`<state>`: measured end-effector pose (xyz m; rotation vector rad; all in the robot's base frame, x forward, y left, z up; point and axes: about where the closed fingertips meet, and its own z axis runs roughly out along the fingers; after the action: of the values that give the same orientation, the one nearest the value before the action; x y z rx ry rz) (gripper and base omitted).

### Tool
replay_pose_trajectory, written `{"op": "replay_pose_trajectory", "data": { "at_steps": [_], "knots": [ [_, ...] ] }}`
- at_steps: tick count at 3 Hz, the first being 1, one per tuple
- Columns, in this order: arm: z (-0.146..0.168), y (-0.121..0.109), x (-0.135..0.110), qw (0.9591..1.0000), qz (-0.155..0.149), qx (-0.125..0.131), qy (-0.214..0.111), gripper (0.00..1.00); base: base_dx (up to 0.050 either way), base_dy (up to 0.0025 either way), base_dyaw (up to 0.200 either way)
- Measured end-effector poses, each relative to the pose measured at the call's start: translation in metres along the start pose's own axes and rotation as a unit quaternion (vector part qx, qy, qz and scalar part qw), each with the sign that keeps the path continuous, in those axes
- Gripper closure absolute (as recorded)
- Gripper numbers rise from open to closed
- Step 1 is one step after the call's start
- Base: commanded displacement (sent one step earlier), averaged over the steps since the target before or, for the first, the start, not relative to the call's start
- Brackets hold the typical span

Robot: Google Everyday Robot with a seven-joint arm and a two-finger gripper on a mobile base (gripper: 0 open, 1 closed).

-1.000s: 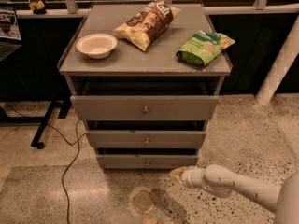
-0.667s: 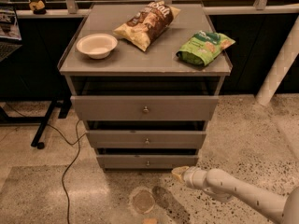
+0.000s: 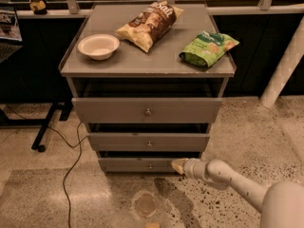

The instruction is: Open bottom drawer

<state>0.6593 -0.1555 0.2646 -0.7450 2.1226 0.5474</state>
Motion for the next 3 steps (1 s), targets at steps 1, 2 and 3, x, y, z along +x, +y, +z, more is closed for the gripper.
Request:
{"op": "replay_pose_trajectory", "data": {
  "at_steps": [1, 2, 3],
  "knots": [
    [0.000, 0.000, 0.000, 1.0000, 0.000, 0.000, 0.000, 1.00, 0.000, 0.00000, 0.000],
    [0.004, -0.004, 0.000, 0.9991, 0.016, 0.033, -0.023, 1.00, 0.000, 0.00000, 0.000],
    [0.009, -0.017, 0.003, 0.9909, 0.052, 0.105, -0.067, 1.00, 0.000, 0.00000, 0.000]
  ]
}}
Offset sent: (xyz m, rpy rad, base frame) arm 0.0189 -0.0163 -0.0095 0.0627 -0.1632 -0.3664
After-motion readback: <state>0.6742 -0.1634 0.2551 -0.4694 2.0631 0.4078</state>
